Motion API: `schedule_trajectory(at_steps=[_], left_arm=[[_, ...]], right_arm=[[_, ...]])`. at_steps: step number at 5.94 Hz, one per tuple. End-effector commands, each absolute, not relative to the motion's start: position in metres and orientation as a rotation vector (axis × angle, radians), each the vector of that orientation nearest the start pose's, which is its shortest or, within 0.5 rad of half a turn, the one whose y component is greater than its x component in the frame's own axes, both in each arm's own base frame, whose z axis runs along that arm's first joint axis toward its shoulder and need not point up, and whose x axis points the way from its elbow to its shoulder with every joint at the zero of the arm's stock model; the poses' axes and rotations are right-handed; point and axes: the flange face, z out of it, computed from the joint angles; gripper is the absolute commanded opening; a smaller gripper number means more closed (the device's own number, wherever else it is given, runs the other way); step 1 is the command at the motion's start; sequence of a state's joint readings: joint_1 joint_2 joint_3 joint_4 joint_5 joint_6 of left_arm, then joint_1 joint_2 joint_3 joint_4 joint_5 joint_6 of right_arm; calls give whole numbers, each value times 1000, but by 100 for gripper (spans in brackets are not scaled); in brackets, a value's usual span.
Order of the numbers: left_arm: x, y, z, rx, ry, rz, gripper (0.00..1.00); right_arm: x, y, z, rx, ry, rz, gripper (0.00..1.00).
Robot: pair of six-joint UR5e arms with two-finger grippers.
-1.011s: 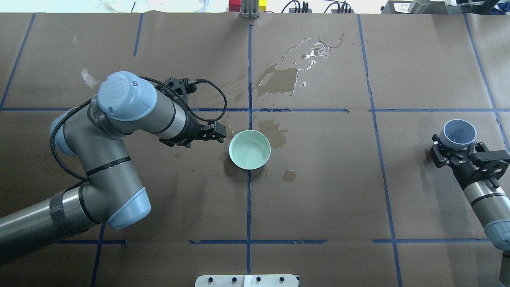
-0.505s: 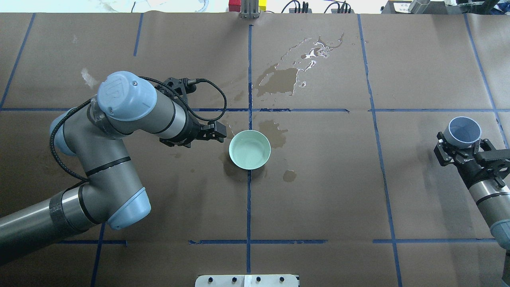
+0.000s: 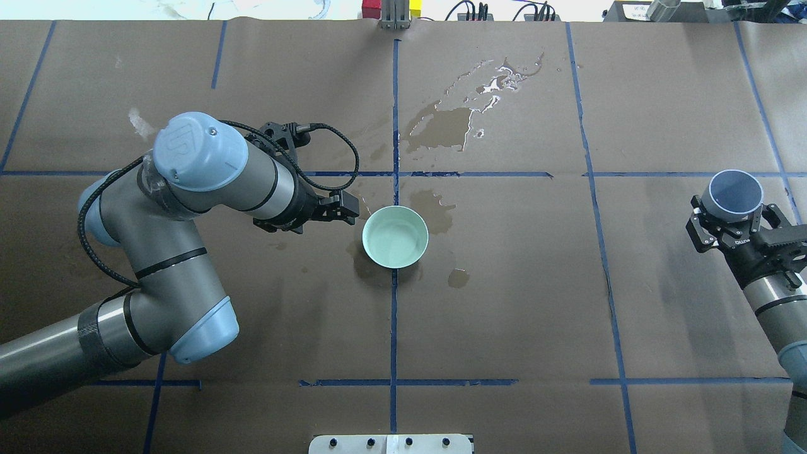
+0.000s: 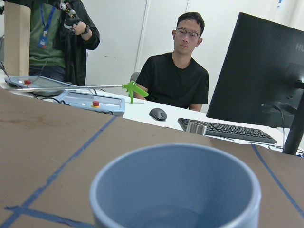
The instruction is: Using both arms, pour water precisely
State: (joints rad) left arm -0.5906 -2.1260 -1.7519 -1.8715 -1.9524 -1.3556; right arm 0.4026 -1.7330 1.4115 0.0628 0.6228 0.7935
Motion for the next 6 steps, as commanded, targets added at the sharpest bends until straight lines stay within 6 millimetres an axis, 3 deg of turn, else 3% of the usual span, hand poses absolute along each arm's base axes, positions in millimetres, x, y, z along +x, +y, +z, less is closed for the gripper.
schedule_trajectory(at_steps=[1, 2, 3, 4, 5, 6], left_arm=[[482, -439, 221, 82, 1077, -141, 100], [481, -440, 221, 83, 1077, -142, 100], [480, -440, 220, 86, 1081, -142, 100], [477, -442, 219, 90, 1083, -146, 100], [472, -442, 215, 97, 1092, -147, 100], [466, -445, 211, 106, 1099, -152, 100]], right_arm=[[-299, -359, 565, 1362, -639, 345, 21], [-336, -374, 526, 1368, -649, 350, 19], [-352, -380, 481, 1368, -651, 351, 19], [-351, -378, 464, 1371, -667, 357, 19], [-382, -372, 438, 1369, -719, 351, 19], [-429, -362, 402, 1350, -748, 316, 18]])
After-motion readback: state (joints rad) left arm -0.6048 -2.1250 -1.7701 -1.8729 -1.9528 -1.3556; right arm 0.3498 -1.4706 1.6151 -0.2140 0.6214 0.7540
